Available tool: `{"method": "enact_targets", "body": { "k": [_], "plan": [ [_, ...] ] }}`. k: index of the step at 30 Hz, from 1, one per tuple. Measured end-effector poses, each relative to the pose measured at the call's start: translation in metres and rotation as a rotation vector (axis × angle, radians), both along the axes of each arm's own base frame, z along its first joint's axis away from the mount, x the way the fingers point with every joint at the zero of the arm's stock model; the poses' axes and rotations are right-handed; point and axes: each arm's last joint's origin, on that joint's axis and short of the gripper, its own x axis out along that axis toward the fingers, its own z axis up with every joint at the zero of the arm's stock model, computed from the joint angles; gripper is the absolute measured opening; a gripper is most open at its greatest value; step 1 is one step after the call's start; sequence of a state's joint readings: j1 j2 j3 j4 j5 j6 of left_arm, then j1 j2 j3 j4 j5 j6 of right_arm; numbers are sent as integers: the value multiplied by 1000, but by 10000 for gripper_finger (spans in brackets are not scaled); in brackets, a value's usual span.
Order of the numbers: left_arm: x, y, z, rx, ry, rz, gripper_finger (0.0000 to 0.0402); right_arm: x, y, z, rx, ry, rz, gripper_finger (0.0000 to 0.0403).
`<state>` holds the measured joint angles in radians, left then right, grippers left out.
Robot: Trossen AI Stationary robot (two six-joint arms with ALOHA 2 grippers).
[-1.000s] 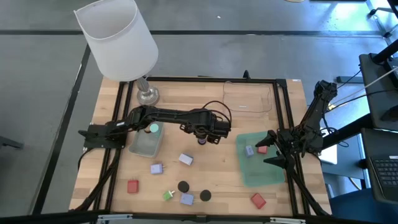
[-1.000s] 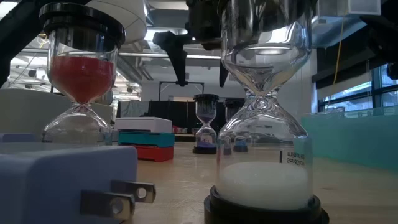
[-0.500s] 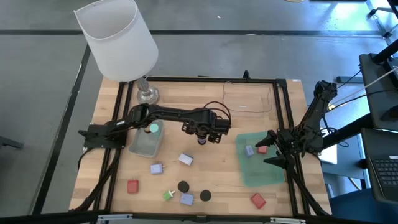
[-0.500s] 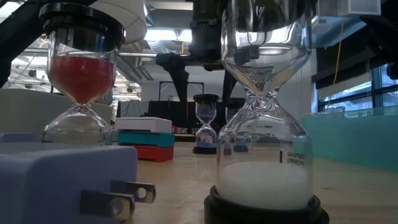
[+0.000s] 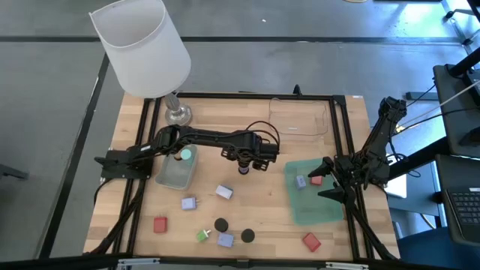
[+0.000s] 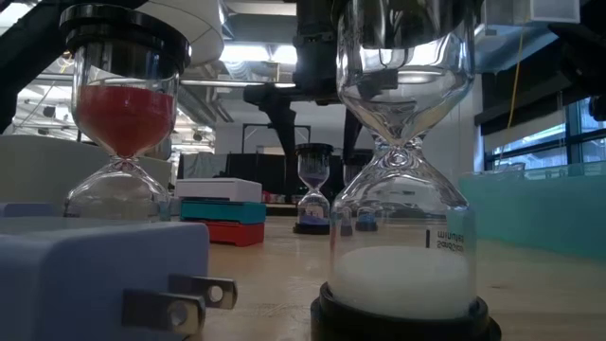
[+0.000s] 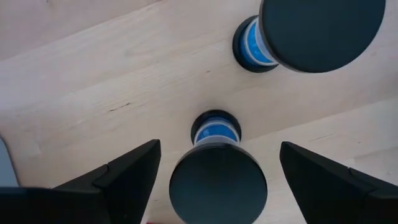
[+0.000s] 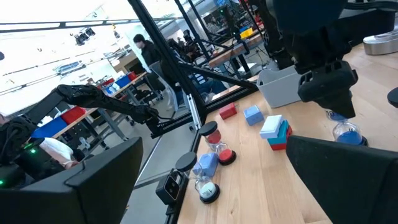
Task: Pick & Place Office items
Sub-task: Put the the bottom blue hourglass into the gray bin
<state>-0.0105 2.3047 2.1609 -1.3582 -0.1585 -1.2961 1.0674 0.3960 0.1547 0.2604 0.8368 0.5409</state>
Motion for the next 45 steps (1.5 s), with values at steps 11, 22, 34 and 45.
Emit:
{"method": "enact_targets", "body": {
  "k": [11, 22, 34, 45],
  "plan": [
    [0, 0, 0, -1, -1, 2, 219, 0, 0, 0, 0, 0, 0, 400],
    [-4, -1, 1, -24, 40, -1, 210, 0, 0, 0, 0, 0, 0, 400],
    [-47, -13, 67, 102, 46, -5, 174, 0, 0, 0, 0, 0, 0, 400],
    [-110, -25, 109, 162, -34, 26, 112, 0, 0, 0, 0, 0, 0, 400]
  ]
}}
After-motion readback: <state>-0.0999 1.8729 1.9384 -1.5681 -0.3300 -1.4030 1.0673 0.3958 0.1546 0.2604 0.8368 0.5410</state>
